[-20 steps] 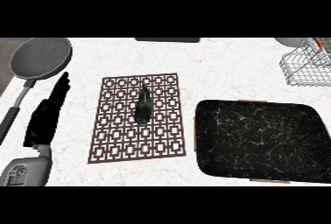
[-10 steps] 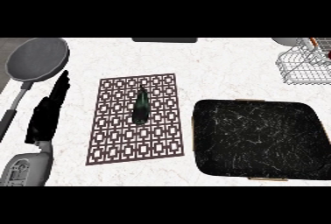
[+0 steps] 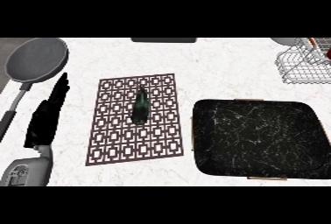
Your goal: Pick the cupcake from the tray and place it in the tiered basket
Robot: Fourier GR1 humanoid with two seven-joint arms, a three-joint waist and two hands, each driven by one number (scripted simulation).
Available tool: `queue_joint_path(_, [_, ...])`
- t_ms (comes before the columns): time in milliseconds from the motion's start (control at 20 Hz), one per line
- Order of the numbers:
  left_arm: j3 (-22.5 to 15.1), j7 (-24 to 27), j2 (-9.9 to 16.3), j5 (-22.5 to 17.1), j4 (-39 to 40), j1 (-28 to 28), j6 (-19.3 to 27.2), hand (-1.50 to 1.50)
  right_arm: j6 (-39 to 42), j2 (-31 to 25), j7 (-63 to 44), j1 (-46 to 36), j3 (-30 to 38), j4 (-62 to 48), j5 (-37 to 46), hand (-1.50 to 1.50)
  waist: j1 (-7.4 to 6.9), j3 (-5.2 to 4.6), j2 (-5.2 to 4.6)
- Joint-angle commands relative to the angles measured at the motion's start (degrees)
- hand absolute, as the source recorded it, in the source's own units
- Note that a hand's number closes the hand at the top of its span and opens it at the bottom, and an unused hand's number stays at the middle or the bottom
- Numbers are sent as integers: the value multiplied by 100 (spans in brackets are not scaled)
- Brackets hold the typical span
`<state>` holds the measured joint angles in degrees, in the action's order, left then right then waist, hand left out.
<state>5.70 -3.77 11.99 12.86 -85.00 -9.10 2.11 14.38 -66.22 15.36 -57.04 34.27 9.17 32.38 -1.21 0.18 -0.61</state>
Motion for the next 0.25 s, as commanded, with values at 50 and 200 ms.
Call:
queue_joint_path(50, [-91, -137, -109, 90, -118, -71, 101, 0, 415, -396, 737, 770, 382, -237, -368, -150, 18, 21, -25])
queue_joint_path(200, [136, -98, 160, -108, -175, 120, -142, 0, 770, -693, 918, 1030, 597, -308, -586, -150, -16, 22, -13])
